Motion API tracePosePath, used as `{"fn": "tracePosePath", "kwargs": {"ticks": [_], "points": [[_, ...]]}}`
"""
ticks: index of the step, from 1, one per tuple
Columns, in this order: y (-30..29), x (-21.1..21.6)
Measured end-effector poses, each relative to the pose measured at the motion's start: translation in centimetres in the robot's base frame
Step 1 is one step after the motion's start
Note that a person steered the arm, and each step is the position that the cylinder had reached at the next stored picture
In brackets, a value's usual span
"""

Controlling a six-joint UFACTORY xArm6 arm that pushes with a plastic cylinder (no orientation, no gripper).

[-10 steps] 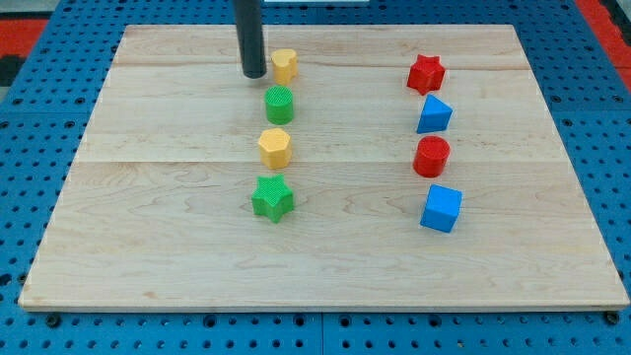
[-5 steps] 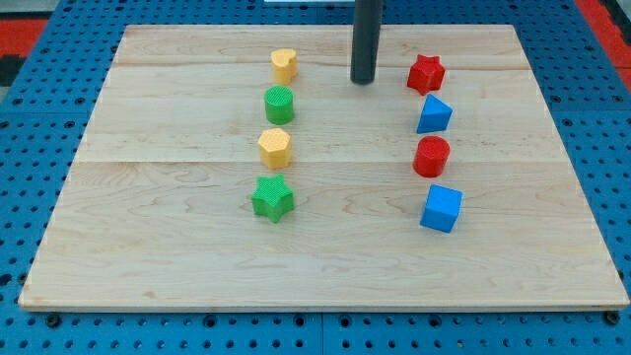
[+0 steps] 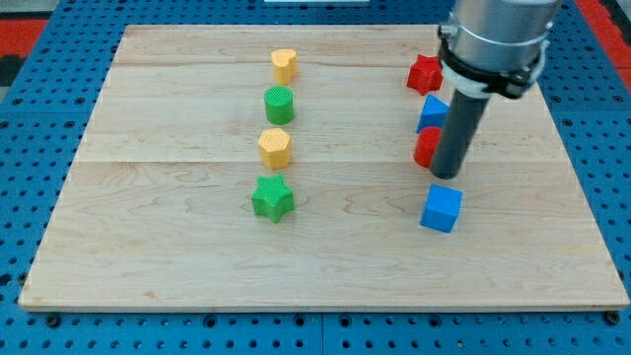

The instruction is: Push the red circle into the blue triangle

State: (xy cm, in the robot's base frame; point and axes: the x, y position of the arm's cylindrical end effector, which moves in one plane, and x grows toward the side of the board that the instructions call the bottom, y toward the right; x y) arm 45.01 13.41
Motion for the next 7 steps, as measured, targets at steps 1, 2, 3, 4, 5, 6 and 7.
{"fn": "tracePosePath", "kwargs": {"ticks": [1, 2, 3, 4, 5, 6, 7], "points": [[-1.0, -4.2], [0.1, -7.5], [0.2, -4.0], [0.2, -3.4], [-1.7, -3.1], [-4.6, -2.3], [-6.3, -0.6]]}}
